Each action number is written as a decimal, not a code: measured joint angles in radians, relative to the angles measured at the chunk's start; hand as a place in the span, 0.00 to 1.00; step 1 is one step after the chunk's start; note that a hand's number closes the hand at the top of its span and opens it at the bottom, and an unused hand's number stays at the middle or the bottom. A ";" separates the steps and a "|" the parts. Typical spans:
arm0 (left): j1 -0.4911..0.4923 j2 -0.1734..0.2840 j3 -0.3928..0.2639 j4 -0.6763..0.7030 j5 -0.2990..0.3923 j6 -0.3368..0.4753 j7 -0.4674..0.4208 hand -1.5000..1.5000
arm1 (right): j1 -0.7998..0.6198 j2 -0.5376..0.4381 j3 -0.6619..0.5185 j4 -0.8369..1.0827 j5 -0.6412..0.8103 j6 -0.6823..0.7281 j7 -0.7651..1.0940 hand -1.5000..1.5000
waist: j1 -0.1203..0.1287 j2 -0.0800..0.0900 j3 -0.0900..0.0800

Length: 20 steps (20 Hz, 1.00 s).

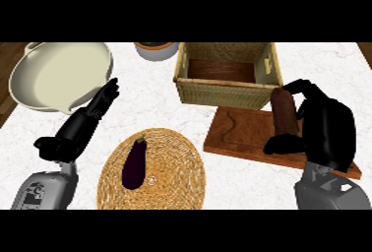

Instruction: Pick the sweet potato from the cutting board and place it in the basket

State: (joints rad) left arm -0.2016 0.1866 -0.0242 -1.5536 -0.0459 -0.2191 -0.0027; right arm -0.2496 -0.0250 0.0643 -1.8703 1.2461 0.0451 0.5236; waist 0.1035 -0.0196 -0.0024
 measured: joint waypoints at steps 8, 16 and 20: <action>-0.035 -0.008 -0.024 0.012 -0.007 -0.012 0.006 0.50 | -0.251 0.020 0.082 0.002 0.057 -0.134 0.418 1.00 | 0.046 0.018 -0.009; -0.069 -0.015 -0.034 0.022 -0.012 -0.014 0.021 0.50 | -0.530 0.021 0.105 0.180 0.217 -0.123 0.614 1.00 | 0.061 0.028 -0.009; -0.078 -0.015 -0.033 0.028 -0.015 -0.012 0.025 0.50 | -0.659 0.020 0.077 0.287 0.292 -0.114 0.664 1.00 | 0.056 0.031 -0.008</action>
State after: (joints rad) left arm -0.2795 0.1713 -0.0570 -1.5256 -0.0606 -0.2314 0.0223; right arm -0.9082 -0.0054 0.1409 -1.5837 1.5376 -0.0689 1.1873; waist 0.1593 0.0118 -0.0101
